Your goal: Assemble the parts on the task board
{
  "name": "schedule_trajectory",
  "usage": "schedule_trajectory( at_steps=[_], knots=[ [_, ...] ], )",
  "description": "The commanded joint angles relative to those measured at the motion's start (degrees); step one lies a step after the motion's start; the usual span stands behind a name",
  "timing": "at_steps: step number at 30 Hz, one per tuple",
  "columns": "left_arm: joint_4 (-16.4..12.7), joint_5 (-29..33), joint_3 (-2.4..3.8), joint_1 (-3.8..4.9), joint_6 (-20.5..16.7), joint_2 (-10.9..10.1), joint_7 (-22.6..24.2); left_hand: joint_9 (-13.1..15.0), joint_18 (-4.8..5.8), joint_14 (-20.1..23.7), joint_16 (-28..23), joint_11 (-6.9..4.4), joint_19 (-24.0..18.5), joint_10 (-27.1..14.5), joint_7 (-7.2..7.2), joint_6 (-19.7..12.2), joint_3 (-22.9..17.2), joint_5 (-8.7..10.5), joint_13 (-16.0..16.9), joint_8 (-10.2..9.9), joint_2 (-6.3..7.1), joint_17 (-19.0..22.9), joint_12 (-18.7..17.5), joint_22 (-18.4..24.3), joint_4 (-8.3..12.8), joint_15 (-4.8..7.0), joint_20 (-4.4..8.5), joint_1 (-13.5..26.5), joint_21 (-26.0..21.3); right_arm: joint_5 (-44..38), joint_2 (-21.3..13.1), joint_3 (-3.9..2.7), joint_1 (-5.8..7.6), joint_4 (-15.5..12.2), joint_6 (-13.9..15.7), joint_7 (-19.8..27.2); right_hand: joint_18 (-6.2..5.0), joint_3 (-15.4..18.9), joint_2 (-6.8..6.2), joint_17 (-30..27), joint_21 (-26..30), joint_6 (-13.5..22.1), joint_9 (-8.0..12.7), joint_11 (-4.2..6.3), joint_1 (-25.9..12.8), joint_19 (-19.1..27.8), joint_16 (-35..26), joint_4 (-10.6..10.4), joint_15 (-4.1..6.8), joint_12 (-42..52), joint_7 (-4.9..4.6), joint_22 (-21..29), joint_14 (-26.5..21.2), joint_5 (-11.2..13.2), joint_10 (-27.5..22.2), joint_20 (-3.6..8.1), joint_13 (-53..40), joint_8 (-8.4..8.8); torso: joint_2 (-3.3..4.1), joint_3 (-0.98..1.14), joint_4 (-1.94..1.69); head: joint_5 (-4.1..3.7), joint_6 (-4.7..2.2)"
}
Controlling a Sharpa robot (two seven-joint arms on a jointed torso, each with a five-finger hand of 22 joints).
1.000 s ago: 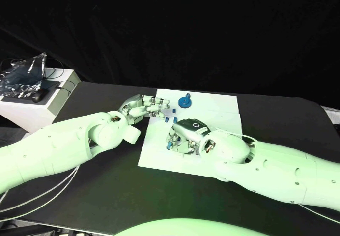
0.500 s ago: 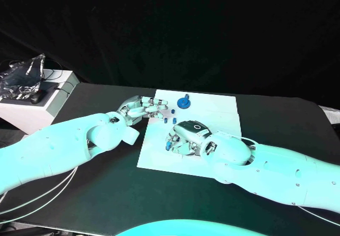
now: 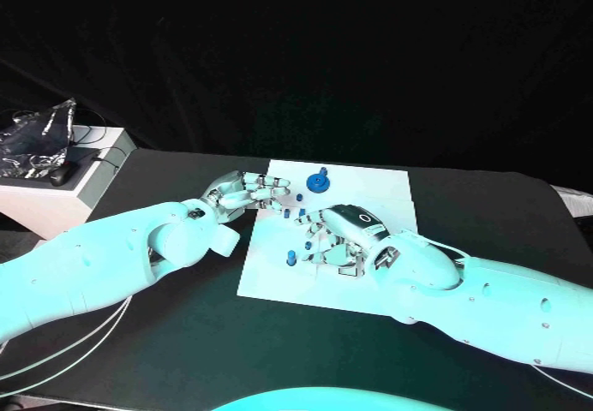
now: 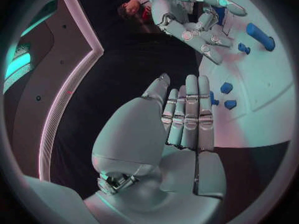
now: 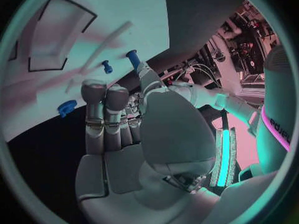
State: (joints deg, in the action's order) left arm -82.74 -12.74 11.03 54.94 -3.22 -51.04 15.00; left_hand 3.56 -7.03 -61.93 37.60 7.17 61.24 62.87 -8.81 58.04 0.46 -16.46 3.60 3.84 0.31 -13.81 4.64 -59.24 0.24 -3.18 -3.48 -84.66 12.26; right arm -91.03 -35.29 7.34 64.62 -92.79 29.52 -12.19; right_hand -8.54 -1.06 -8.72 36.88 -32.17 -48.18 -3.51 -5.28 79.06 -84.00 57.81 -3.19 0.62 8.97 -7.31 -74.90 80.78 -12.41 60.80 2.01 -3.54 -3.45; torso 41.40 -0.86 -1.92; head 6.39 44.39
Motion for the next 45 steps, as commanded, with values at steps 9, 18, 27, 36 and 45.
schedule_trajectory(
  at_steps=[9,18,27,36,45],
  knots=[
    [-0.23,0.34,0.04,-0.03,0.34,-0.31,1.35,0.06,0.26,0.38,-0.13,-0.30,0.37,0.30,0.48,0.29,0.36,0.05,-0.05,0.03,-0.43,0.11,0.47,-0.06,0.06,0.03,-0.07,0.14,-0.60,37.93,-12.44,-0.81,2.57,-4.72,3.40,13.63,1.55,-3.85,5.68,0.54,-10.21,-13.90,-0.49,4.27,1.33,-3.23,1.54,4.25,3.17,9.70,-0.11,-5.65,0.81,-4.73,13.58,2.05,-6.10,-2.90,-0.12,0.15,0.60,-1.96,-1.17],
    [-0.41,0.44,0.03,-0.90,-0.95,-0.42,2.25,0.04,0.33,0.26,0.04,-0.63,0.52,1.46,0.55,0.89,0.03,0.04,-0.07,-0.08,-0.62,0.01,0.43,-0.23,-0.10,0.23,0.11,0.02,-0.58,39.30,-20.89,-0.79,3.79,-6.61,-6.27,3.46,4.38,4.49,9.83,16.31,-29.29,-17.63,-6.70,6.19,-10.26,-3.97,14.67,1.38,4.01,61.69,3.49,-8.64,1.64,-6.57,12.11,3.72,-62.17,-6.63,-0.78,0.66,1.02,-4.54,-1.39],
    [-0.76,0.49,0.03,-1.66,-1.67,-0.52,2.93,0.03,0.38,0.15,0.09,-0.71,0.59,1.90,0.54,0.94,-0.26,0.02,-0.08,-0.13,-0.45,-0.04,0.16,-0.55,-0.20,0.31,0.24,-0.04,-0.44,29.00,-25.01,-0.61,3.87,-8.63,-13.56,-11.43,4.21,10.39,9.68,20.48,-34.11,-16.51,-14.88,5.94,-14.68,-3.29,16.44,-3.37,3.68,60.53,3.18,-9.10,1.70,-7.36,14.80,3.16,-69.84,-4.34,-1.23,0.91,1.49,-5.28,-0.90],
    [-1.17,0.52,0.03,-1.92,-1.52,-0.33,2.94,0.03,0.42,0.14,0.09,-0.68,0.55,1.86,0.50,0.90,-0.35,0.04,-0.07,-0.12,-0.35,-0.06,0.02,-0.64,-0.32,0.29,0.25,0.04,-0.48,25.56,-23.62,0.05,3.59,-9.43,-15.19,-19.82,4.23,9.96,6.94,22.26,-34.97,-16.71,-22.01,6.17,-16.28,-3.10,16.44,-8.44,3.85,57.62,3.50,-9.16,1.97,-9.29,15.71,3.19,-73.53,-2.77,-1.46,0.75,1.53,-5.47,-0.70],
    [-1.40,0.54,0.03,-1.95,-1.35,-0.32,2.79,0.03,0.42,0.14,0.09,-0.68,0.55,1.86,0.50,0.90,-0.35,0.04,-0.07,-0.12,-0.35,-0.06,0.02,-0.64,-0.32,0.29,0.25,0.04,-0.48,24.95,-19.43,0.50,3.25,-7.60,-15.35,-22.77,4.24,9.23,6.19,22.84,-34.73,-16.17,-27.53,6.31,-17.76,-3.08,16.27,-10.48,3.93,57.15,3.74,-9.11,2.11,-9.87,16.07,3.28,-74.44,-2.58,-1.41,0.67,1.45,-5.82,-0.59]
  ],
)
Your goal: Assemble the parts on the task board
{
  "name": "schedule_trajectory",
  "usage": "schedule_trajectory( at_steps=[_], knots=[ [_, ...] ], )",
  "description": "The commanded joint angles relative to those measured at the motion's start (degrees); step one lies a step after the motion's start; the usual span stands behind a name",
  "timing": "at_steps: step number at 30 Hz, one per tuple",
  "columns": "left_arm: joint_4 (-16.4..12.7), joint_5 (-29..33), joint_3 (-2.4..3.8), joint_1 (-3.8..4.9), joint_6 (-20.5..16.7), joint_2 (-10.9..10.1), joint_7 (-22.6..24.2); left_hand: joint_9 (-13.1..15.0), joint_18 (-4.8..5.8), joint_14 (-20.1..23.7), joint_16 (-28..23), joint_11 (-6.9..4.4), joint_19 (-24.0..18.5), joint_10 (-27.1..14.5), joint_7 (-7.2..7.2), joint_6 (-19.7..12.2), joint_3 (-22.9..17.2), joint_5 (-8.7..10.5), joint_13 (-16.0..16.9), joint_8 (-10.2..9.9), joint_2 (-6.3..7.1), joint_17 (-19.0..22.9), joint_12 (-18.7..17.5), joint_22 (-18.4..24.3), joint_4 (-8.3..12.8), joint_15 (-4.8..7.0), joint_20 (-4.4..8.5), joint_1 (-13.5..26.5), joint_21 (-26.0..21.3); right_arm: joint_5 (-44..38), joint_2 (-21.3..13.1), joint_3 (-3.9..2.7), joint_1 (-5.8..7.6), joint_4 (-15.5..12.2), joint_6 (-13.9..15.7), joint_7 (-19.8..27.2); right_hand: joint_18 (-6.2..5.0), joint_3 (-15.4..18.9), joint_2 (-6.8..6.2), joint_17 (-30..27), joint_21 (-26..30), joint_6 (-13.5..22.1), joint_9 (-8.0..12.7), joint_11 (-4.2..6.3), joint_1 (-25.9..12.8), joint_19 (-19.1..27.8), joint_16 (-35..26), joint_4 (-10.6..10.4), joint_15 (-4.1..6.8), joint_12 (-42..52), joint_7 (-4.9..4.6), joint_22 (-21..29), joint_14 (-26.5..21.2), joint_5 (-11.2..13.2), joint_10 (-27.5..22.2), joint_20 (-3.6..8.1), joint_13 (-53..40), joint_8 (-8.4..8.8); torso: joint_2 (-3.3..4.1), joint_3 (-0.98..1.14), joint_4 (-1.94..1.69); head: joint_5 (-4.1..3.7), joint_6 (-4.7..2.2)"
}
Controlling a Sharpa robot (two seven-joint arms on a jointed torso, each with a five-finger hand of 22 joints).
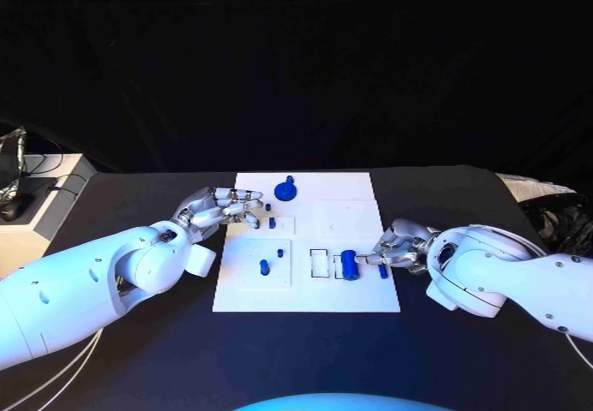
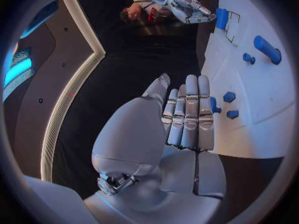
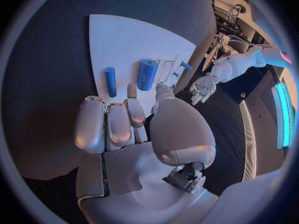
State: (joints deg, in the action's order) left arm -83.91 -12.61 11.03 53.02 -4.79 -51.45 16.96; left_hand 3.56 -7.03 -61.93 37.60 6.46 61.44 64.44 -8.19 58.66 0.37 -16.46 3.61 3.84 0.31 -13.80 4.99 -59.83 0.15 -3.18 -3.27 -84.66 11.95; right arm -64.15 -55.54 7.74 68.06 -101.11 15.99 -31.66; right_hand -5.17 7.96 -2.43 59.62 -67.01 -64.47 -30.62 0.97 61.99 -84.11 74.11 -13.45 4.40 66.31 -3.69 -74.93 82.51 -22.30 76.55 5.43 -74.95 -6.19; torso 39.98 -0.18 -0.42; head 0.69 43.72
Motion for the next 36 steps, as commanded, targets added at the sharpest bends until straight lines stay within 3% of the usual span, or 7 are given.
schedule_trajectory(
  at_steps=[1,8,18,28,32,36],
  knots=[
    [-0.25,0.41,0.04,-0.03,0.24,0.08,0.82,0.04,0.42,0.14,0.09,0.04,0.34,0.30,-0.13,0.27,-0.27,0.04,-0.08,-0.12,-0.36,-0.07,-0.32,-0.04,-0.23,0.29,0.04,0.04,-0.16,-1.95,1.30,0.13,-0.27,1.09,-1.92,-3.45,0.88,0.23,-0.10,0.10,0.09,0.12,-0.48,0.05,-0.81,-2.98,-0.03,-0.31,0.14,-0.18,0.12,-9.10,0.37,0.16,0.33,-0.14,-3.05,0.17,0.00,-0.04,-0.07,-0.20,0.11],
    [-0.32,0.41,0.04,-0.03,0.42,-0.03,0.64,0.04,0.44,0.18,0.04,0.06,0.35,0.24,-0.14,0.25,-0.38,0.02,-0.07,-0.12,-0.28,-0.08,-0.40,-0.07,-0.40,0.26,0.03,0.10,-0.28,-2.00,3.62,0.28,-0.78,2.63,-2.12,-3.87,0.91,0.28,-0.34,0.20,0.13,0.10,-1.71,0.10,-1.23,-2.97,-0.06,-0.81,0.18,-0.31,0.22,-9.09,0.38,0.50,0.34,-0.09,-3.20,0.19,0.04,0.07,-0.01,-0.05,0.36],
    [-0.23,0.42,0.04,-0.03,0.80,-0.12,0.07,0.03,0.46,0.20,0.01,0.20,0.36,-0.05,-0.38,-0.05,-0.37,0.02,-0.07,-0.15,-0.17,-0.08,-0.50,-0.03,-0.55,0.19,-0.01,0.20,-0.41,-2.03,5.67,0.31,-1.15,3.14,-1.89,-3.92,0.90,-0.17,-1.03,0.17,0.31,0.26,-2.91,0.10,-1.84,-2.92,-0.18,-1.67,0.18,-0.40,0.22,-9.05,0.38,1.82,0.29,-0.09,-3.35,0.37,0.16,0.03,0.07,0.23,0.42],
    [-0.18,0.42,0.04,-0.02,0.80,-0.30,-0.16,0.04,0.46,0.22,-0.01,0.22,0.37,-0.11,-0.39,-0.07,-0.38,0.01,-0.07,-0.13,-0.17,-0.07,-0.51,-0.01,-0.58,0.17,-0.02,0.20,-0.44,-3.53,6.88,0.33,-1.21,4.18,-5.09,-4.56,0.87,-0.70,-1.99,0.13,0.53,0.38,-3.04,0.00,-1.54,-2.84,-0.26,-1.36,0.10,-0.80,0.12,-9.00,0.34,3.49,-0.11,-0.16,-3.17,0.55,0.08,0.00,0.00,0.55,0.60],
    [-0.22,0.42,0.04,-0.02,0.75,-0.40,-0.16,0.02,0.44,0.22,-0.02,0.27,0.41,-0.31,-0.43,-0.41,-0.40,0.00,-0.07,-0.17,-0.11,-0.07,-0.50,0.03,-0.64,0.15,-0.04,0.14,-0.55,-3.83,7.30,0.38,-1.24,4.70,-5.85,-4.60,0.90,-1.04,-1.96,0.09,0.52,0.12,-3.22,0.06,-0.64,-2.81,-0.39,0.96,0.16,-0.93,0.22,-9.02,0.34,1.48,-0.19,-0.14,-3.02,0.45,0.06,0.00,0.08,0.64,0.69],
    [-0.28,0.42,0.04,-0.02,0.75,-0.48,-0.16,0.02,0.44,0.22,-0.02,0.27,0.41,-0.31,-0.43,-0.40,-0.40,0.00,-0.07,-0.17,-0.11,-0.07,-0.49,0.03,-0.64,0.15,-0.04,0.14,-0.55,-3.95,7.64,0.44,-1.29,5.20,-6.06,-4.61,0.94,-0.78,-0.72,0.13,0.48,-0.10,-3.36,0.13,-0.37,-2.78,-0.44,4.41,0.20,-0.88,0.27,-9.02,0.36,0.03,-0.18,-0.08,-2.94,0.50,0.05,0.00,0.08,0.68,0.68]
  ],
)
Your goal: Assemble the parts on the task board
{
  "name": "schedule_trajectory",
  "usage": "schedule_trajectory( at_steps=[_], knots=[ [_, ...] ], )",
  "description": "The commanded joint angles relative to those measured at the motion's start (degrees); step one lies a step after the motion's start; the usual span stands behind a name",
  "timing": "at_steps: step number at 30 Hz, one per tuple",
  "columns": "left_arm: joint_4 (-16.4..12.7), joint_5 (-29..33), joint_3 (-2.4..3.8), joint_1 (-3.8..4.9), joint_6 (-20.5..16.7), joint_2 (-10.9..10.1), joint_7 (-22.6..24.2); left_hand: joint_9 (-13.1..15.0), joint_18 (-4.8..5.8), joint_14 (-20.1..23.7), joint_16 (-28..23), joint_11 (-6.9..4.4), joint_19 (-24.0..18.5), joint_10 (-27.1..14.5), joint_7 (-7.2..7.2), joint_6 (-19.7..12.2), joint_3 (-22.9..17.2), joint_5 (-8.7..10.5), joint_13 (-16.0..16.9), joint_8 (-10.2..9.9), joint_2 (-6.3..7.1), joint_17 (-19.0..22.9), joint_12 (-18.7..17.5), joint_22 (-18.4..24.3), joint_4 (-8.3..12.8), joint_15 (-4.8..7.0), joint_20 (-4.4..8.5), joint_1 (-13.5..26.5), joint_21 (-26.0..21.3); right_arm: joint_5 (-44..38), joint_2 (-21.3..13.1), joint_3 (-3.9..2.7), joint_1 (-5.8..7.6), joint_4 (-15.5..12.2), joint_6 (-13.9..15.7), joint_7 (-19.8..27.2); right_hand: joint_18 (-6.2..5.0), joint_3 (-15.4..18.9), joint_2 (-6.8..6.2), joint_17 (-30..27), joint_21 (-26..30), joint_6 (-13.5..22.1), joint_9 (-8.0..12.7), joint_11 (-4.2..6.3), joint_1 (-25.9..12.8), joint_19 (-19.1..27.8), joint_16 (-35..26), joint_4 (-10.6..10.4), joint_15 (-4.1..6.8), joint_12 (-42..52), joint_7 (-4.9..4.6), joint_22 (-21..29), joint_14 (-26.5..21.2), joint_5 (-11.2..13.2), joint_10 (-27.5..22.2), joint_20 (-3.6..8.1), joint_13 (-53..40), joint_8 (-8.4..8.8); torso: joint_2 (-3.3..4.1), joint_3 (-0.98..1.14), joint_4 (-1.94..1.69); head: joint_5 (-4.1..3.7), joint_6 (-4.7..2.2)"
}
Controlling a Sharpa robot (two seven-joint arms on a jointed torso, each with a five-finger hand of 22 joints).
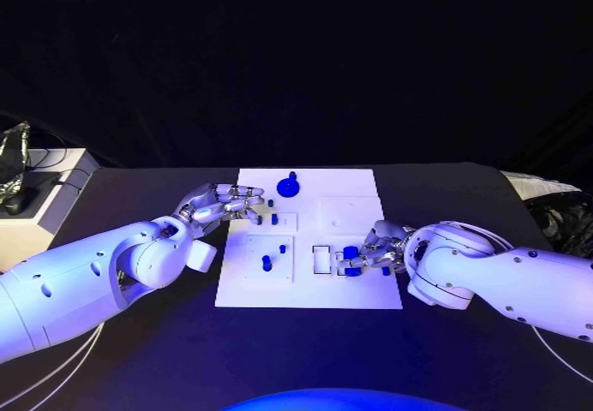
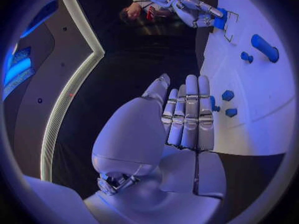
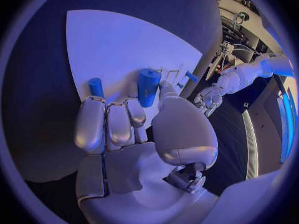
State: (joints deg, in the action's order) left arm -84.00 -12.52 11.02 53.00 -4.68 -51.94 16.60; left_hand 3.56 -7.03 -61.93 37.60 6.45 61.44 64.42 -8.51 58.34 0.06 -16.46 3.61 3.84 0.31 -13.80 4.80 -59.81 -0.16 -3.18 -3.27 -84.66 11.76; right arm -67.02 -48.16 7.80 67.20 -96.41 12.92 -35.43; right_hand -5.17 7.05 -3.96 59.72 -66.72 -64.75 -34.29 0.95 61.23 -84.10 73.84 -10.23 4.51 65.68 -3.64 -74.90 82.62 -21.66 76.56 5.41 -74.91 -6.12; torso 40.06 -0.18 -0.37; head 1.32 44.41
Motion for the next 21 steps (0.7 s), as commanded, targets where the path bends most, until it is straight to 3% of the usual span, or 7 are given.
schedule_trajectory(
  at_steps=[1,3,4,5,9,14,21],
  knots=[
    [-0.19,0.33,0.05,0.00,0.64,0.00,0.20,0.04,0.42,0.22,-0.02,0.28,0.44,-0.30,-0.12,-0.04,-0.10,-0.01,-0.06,-0.11,-0.10,-0.07,-0.26,0.02,-0.34,0.15,-0.05,0.12,-0.40,-1.10,0.30,0.39,-0.44,0.59,-2.96,-0.85,0.94,0.21,1.29,-0.01,0.19,0.14,0.29,0.17,0.79,-2.79,-0.23,2.06,0.08,-0.22,0.23,-9.04,0.24,-1.51,-0.17,-0.04,-2.98,0.41,-0.04,-0.01,0.05,0.04,-0.04],
    [-0.21,0.33,0.05,0.00,0.64,-0.03,0.20,0.04,0.42,0.22,-0.02,0.28,0.44,-0.30,-0.12,-0.04,-0.10,-0.01,-0.06,-0.11,-0.10,-0.07,-0.26,0.02,-0.34,0.15,-0.05,0.12,-0.40,-1.14,0.35,0.41,-0.44,0.78,-2.59,-0.85,0.95,0.12,2.27,-0.03,0.20,0.04,0.23,0.18,1.90,-2.79,-0.25,3.78,0.15,-0.27,0.23,-9.04,0.24,-4.19,-0.18,-0.02,-2.93,0.36,-0.02,-0.01,0.06,0.05,-0.08],
    [-0.22,0.33,0.05,0.00,0.63,-0.05,0.19,0.04,0.42,0.22,-0.02,0.28,0.44,-0.30,-0.12,-0.04,-0.10,-0.01,-0.06,-0.11,-0.10,-0.07,-0.26,0.02,-0.34,0.15,-0.05,0.12,-0.40,-1.14,0.34,0.42,-0.45,0.86,-2.29,-0.83,0.96,0.28,2.97,-0.06,0.17,0.02,0.21,0.20,1.99,-2.80,-0.29,4.70,0.17,-0.27,0.25,-9.05,0.22,-4.25,-0.16,-0.01,-2.91,0.36,-0.03,-0.02,0.07,0.07,-0.08],
    [-0.22,0.33,0.05,0.00,0.63,-0.07,0.18,0.04,0.42,0.22,-0.02,0.28,0.44,-0.30,-0.12,-0.04,-0.10,-0.01,-0.06,-0.11,-0.10,-0.07,-0.26,0.02,-0.34,0.15,-0.05,0.12,-0.40,-1.07,0.31,0.43,-0.45,0.90,-1.89,-0.82,0.96,-1.26,4.47,-0.07,0.23,-0.05,0.21,0.32,3.74,-2.78,-0.30,5.88,0.26,-0.32,0.39,-9.03,0.24,-3.05,-0.17,0.03,-2.88,0.34,0.00,-0.01,0.06,0.08,-0.08],
    [-0.21,0.33,0.05,0.00,0.69,-0.11,0.07,0.04,0.42,0.22,-0.02,0.28,0.44,-0.30,-0.12,-0.04,-0.10,-0.01,-0.06,-0.11,-0.10,-0.07,-0.26,0.02,-0.34,0.15,-0.05,0.12,-0.40,0.90,-0.06,0.45,-0.45,0.76,0.76,-0.68,1.03,-4.68,5.72,-0.37,0.34,-0.55,0.39,0.72,5.15,-2.73,-0.58,8.53,0.53,-0.71,0.89,-9.01,0.19,-6.47,-0.24,0.24,-2.64,0.32,0.02,0.03,0.01,0.11,-0.07],
    [-0.19,0.33,0.05,0.00,1.00,-0.17,-0.10,0.04,0.41,0.23,-0.03,0.29,0.46,-0.34,-0.16,0.03,-0.14,-0.03,-0.07,-0.10,-0.12,-0.07,-0.23,0.02,-0.38,0.14,-0.06,0.09,-0.46,5.06,-0.97,0.44,-0.35,0.02,4.39,-0.40,1.20,-9.10,5.56,-0.56,0.29,-0.95,1.18,0.85,3.52,-2.74,-0.87,11.59,0.65,-0.84,1.02,-9.02,0.21,-6.02,-0.09,0.50,-2.63,0.76,0.02,0.02,0.03,0.23,-0.08],
    [-0.16,0.33,0.05,0.00,1.25,-0.22,-0.28,0.03,0.39,0.34,-0.04,0.34,0.31,-0.50,-0.19,0.07,-0.66,-0.10,-0.07,-0.12,-0.16,-0.07,-0.26,-0.37,-0.10,0.11,-0.02,-0.25,-0.38,11.47,-2.33,0.33,0.96,-1.88,7.18,-0.27,1.27,-10.77,5.43,-0.57,-0.08,-1.81,1.90,0.98,2.09,-2.81,-0.94,12.48,0.77,-0.81,1.21,-9.11,0.26,-5.79,0.20,0.60,-2.74,1.04,0.06,0.02,0.05,0.35,-0.06]
  ],
)
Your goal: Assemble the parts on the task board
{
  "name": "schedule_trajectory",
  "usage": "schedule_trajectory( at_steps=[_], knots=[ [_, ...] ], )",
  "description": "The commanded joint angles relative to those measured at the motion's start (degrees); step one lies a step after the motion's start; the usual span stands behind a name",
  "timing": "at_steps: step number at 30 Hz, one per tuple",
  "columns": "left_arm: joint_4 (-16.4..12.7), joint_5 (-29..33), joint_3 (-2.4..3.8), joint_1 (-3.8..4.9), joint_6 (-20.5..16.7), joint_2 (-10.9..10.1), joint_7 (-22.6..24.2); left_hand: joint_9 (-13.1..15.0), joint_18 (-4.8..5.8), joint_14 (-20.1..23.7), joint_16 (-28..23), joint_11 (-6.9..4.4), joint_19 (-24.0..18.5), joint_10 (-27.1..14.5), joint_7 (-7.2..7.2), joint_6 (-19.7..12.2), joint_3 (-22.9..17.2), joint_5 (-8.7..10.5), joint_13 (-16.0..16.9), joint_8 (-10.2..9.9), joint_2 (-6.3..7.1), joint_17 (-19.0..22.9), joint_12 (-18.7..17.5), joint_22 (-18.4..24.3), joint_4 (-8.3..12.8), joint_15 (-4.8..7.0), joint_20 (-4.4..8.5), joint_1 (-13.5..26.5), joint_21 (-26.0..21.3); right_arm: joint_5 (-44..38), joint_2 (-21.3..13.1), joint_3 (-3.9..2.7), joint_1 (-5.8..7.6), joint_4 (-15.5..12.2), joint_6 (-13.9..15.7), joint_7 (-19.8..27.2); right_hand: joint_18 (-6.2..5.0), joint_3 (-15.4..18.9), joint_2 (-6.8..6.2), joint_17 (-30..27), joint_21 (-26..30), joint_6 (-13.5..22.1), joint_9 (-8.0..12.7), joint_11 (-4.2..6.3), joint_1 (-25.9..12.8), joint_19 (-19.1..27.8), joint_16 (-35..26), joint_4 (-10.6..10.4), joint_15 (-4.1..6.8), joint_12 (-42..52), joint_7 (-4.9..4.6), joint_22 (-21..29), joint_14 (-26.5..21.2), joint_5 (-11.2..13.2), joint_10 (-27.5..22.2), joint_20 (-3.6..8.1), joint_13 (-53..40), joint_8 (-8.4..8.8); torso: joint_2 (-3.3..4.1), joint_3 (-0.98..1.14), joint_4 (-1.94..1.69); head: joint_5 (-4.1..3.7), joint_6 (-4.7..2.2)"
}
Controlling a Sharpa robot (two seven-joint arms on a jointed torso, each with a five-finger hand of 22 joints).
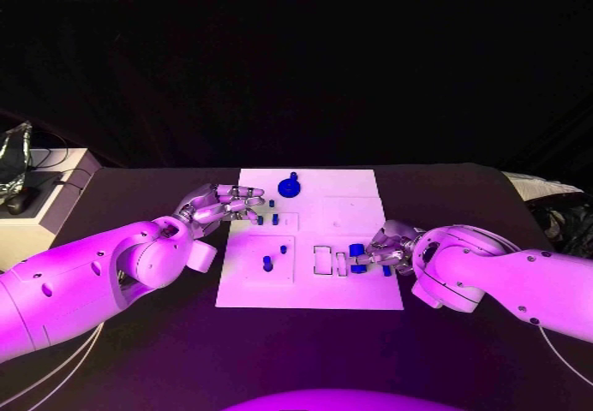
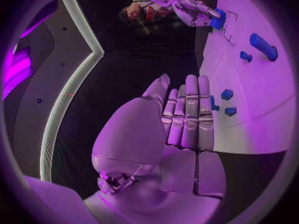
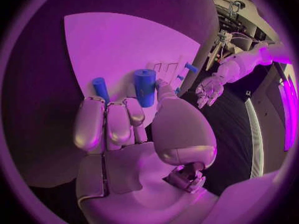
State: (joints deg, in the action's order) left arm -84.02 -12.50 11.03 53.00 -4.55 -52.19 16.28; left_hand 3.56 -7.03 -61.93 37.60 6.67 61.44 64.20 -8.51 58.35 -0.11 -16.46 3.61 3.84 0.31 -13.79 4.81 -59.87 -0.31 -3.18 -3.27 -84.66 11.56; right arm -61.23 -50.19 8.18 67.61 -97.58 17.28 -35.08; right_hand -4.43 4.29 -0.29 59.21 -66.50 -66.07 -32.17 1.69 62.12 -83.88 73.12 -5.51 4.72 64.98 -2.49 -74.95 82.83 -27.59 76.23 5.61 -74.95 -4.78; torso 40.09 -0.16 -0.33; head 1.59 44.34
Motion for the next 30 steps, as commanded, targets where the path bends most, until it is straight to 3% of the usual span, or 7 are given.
schedule_trajectory(
  at_steps=[1,11,18,30],
  knots=[
    [-0.14,0.31,0.04,0.00,1.13,0.04,0.04,0.03,0.37,0.37,-0.04,0.12,0.27,-0.24,-0.21,0.10,-0.73,-0.16,-0.08,-0.12,-0.27,-0.07,-0.26,-0.45,0.15,0.14,0.01,-0.38,-0.12,6.21,-0.36,-0.06,0.73,-0.89,2.96,-0.60,0.54,-8.08,1.77,-0.03,-0.35,-0.58,-0.14,0.26,1.13,-3.03,-0.21,7.81,0.58,-0.09,0.08,-9.08,0.05,0.16,0.58,0.42,-2.72,-0.26,0.03,0.00,0.02,0.09,0.02],
    [-0.28,0.31,0.04,0.00,1.16,-0.02,0.05,0.03,0.28,0.45,0.02,0.10,-0.31,-0.12,-0.22,0.16,-2.75,-0.16,-0.08,-0.12,0.10,-0.09,-0.33,-2.34,0.96,0.19,0.06,0.07,0.53,12.11,0.55,-0.21,2.41,-2.48,3.82,-0.48,0.63,-8.22,1.81,0.31,-0.88,-0.97,0.46,0.28,0.79,-3.06,-0.01,8.40,0.58,0.06,0.11,-9.19,0.10,0.36,0.74,0.45,-2.93,0.07,0.01,-0.08,-0.17,0.37,0.13],
    [-0.33,0.32,0.04,0.00,1.12,-0.05,0.08,0.02,0.28,0.44,0.02,0.11,-0.32,-0.16,-0.21,0.06,-2.81,-0.18,-0.08,-0.16,0.10,-0.09,-0.35,-2.37,0.99,0.19,0.06,0.05,0.53,13.02,2.70,-0.14,2.54,-1.76,3.14,-0.75,0.64,-7.88,1.77,0.39,-0.90,-1.08,0.60,0.26,0.39,-3.03,0.03,8.14,0.58,0.03,0.08,-9.19,0.10,0.85,0.74,0.44,-2.94,0.11,0.03,-0.13,0.01,0.68,0.26],
    [-0.45,0.33,0.04,0.00,1.12,-0.02,0.10,0.03,0.25,0.45,0.03,0.11,-0.38,-0.16,-0.21,-0.02,-3.27,-0.15,-0.08,-0.12,0.25,-0.09,-0.35,-2.75,1.20,0.19,0.04,0.28,0.52,10.47,6.43,0.34,2.08,0.90,2.13,-1.80,0.61,-7.11,1.71,0.30,-0.83,-1.11,0.86,0.22,0.22,-2.95,-0.13,7.32,0.55,-0.16,0.04,-9.16,0.05,1.18,0.65,0.40,-2.92,0.13,0.04,-0.04,-0.04,0.83,0.39]
  ],
)
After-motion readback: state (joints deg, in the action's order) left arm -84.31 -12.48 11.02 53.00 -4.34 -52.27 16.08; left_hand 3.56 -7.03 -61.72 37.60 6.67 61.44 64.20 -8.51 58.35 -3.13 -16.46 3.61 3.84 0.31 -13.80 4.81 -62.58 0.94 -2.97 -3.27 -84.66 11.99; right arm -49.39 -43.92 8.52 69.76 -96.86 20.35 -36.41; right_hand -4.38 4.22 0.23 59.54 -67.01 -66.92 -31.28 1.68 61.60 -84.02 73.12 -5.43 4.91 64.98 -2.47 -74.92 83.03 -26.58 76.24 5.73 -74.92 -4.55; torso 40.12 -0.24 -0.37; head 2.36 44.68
